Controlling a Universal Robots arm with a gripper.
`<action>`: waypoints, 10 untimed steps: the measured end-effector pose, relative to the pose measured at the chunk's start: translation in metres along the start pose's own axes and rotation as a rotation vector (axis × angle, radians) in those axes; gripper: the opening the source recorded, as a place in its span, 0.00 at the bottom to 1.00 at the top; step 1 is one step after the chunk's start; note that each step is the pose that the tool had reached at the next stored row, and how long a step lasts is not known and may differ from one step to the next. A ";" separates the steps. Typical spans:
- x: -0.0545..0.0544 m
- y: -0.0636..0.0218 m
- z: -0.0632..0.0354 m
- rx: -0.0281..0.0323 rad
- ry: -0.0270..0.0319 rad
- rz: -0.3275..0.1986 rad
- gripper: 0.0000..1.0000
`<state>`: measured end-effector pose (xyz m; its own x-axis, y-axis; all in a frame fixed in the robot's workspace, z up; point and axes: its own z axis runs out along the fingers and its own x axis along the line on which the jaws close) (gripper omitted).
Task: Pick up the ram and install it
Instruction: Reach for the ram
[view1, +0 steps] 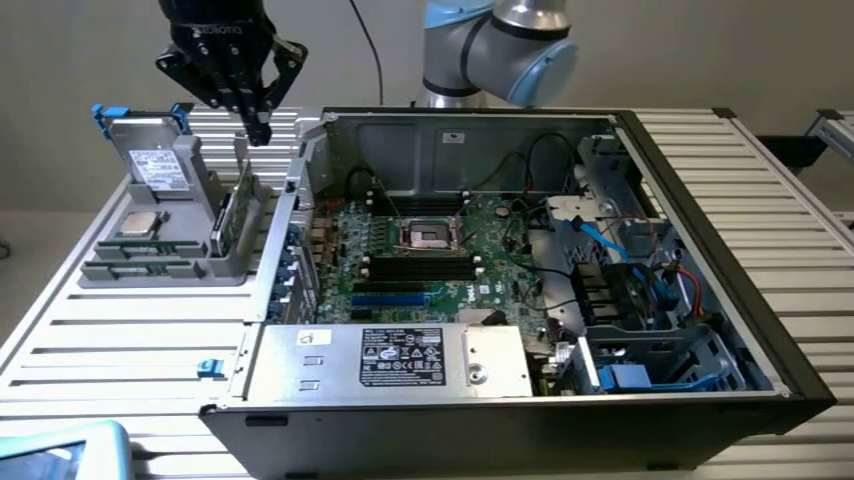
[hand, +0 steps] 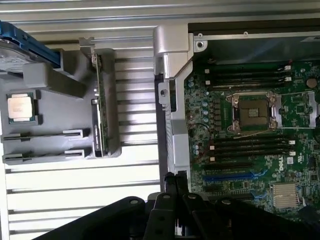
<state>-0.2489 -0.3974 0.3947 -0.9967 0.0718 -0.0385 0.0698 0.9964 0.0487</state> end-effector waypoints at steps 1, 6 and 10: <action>0.004 -0.0003 -0.0002 0.0000 0.0000 0.000 0.11; 0.027 -0.0019 -0.0010 0.0000 0.0000 0.000 0.11; 0.045 -0.0032 -0.0017 -0.0001 -0.0001 0.000 0.11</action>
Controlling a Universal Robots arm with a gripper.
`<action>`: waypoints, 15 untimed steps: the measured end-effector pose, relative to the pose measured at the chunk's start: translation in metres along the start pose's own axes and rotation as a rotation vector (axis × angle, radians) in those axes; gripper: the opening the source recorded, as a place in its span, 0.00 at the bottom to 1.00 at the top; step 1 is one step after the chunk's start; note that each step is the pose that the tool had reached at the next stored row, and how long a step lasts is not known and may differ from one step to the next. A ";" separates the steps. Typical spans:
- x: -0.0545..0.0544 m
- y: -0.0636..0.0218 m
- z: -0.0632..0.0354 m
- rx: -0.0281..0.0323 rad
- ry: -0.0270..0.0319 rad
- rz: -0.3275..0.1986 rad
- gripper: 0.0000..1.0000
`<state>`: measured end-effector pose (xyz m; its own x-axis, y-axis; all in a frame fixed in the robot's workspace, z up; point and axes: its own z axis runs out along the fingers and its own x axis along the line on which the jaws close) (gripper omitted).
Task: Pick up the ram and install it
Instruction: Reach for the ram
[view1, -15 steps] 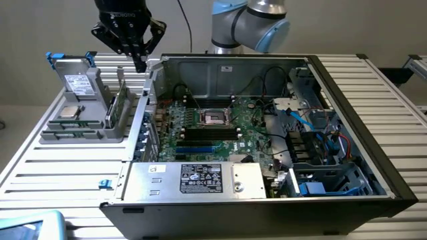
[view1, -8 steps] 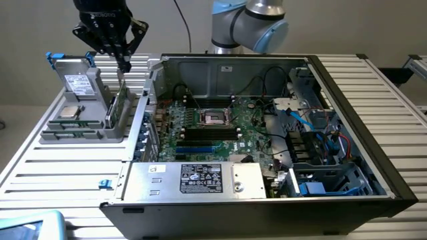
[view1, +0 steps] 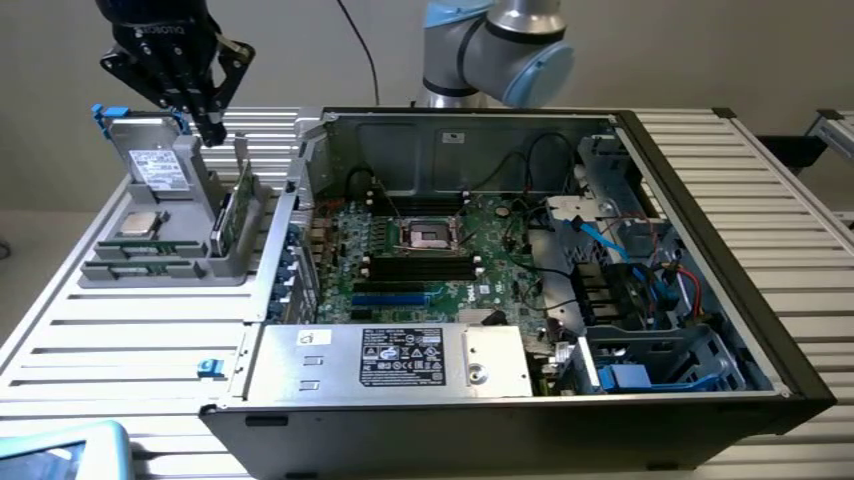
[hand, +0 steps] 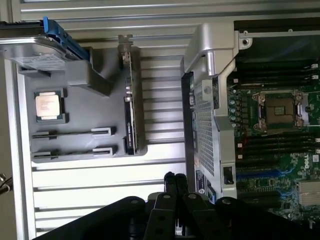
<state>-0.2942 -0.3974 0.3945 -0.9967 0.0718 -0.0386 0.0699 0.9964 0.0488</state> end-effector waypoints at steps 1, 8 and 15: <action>0.004 -0.0003 -0.0002 0.0000 0.0000 0.000 0.11; 0.036 -0.0025 -0.0013 0.0000 0.0000 0.000 0.11; 0.068 -0.0049 -0.0009 0.0001 -0.0002 0.000 0.11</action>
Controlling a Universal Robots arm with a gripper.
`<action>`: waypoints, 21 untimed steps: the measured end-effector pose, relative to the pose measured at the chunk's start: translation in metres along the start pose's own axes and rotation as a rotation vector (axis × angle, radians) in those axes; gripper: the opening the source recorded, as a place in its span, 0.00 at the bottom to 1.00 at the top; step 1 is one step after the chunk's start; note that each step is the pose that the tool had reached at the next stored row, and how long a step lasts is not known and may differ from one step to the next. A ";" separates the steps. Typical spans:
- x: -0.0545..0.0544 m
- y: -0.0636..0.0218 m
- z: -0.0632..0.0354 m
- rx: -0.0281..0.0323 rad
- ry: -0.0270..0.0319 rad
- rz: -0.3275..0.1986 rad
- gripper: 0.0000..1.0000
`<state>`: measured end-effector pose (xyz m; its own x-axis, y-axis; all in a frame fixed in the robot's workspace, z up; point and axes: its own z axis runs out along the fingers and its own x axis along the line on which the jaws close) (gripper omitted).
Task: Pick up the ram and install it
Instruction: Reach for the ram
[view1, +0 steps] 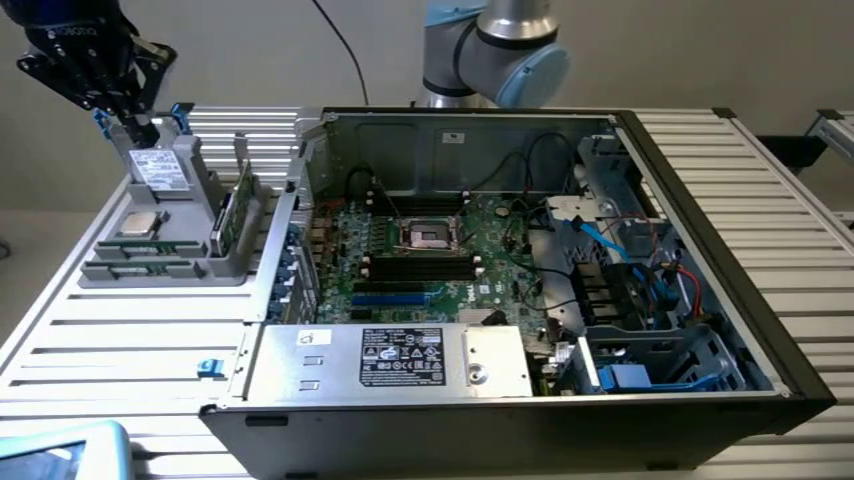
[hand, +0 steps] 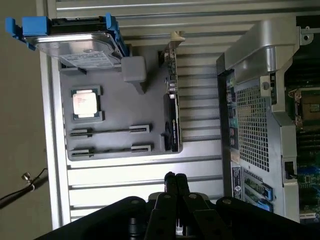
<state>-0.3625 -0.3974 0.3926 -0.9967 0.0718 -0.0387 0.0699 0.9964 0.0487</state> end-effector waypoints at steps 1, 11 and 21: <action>0.005 -0.0003 0.0005 0.0000 -0.0002 0.000 0.11; 0.044 0.0102 0.0073 -0.0001 -0.0013 0.000 0.11; 0.073 0.0156 0.0091 -0.0001 -0.0014 0.000 0.11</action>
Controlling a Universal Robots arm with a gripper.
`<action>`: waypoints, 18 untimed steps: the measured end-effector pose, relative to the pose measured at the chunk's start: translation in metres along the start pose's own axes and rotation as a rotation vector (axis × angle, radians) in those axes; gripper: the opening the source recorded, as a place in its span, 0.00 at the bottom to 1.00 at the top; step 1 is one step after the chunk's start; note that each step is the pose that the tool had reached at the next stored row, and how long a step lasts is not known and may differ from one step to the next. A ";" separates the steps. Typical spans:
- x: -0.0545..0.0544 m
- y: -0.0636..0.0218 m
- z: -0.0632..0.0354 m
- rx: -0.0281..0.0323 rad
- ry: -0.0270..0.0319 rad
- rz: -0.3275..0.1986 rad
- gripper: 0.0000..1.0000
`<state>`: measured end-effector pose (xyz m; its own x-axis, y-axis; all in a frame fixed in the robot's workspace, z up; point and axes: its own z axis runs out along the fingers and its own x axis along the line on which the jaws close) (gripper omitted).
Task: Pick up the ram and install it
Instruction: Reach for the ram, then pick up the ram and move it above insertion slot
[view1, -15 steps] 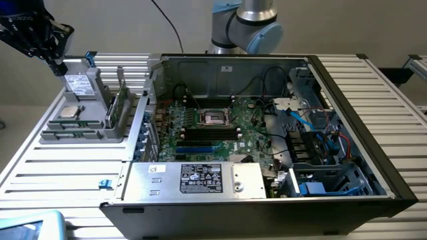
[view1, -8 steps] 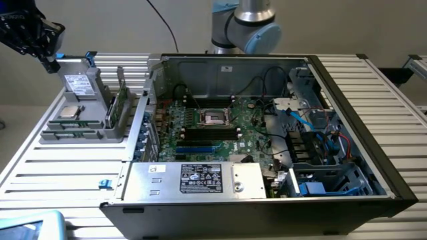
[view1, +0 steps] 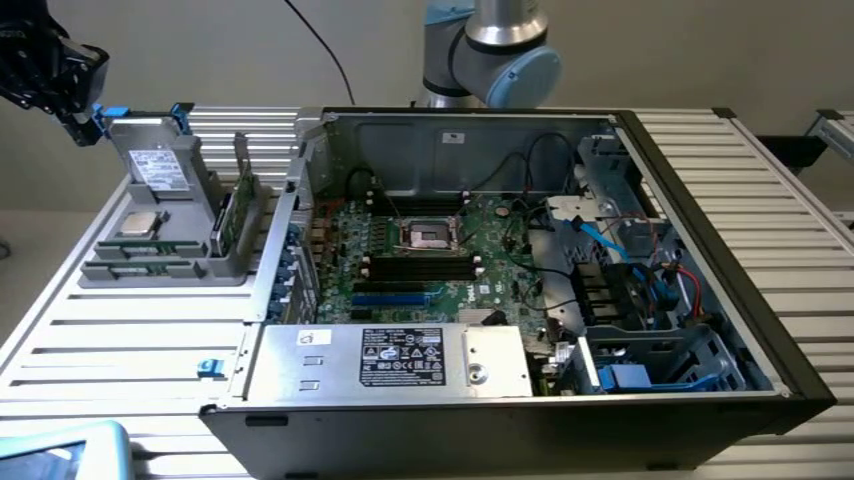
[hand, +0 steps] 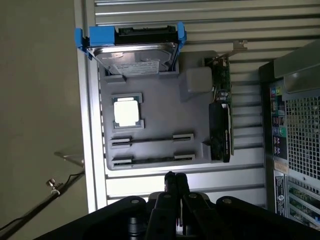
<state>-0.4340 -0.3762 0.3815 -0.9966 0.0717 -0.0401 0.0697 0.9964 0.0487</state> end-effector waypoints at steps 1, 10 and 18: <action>0.000 0.0000 0.0000 0.0000 0.0001 0.000 0.11; 0.000 0.0000 0.0000 0.0000 0.0001 0.000 0.11; 0.000 0.0001 0.0000 -0.0034 0.0005 -0.077 0.11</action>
<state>-0.4342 -0.3761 0.3815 -0.9990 -0.0052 -0.0434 -0.0073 0.9988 0.0489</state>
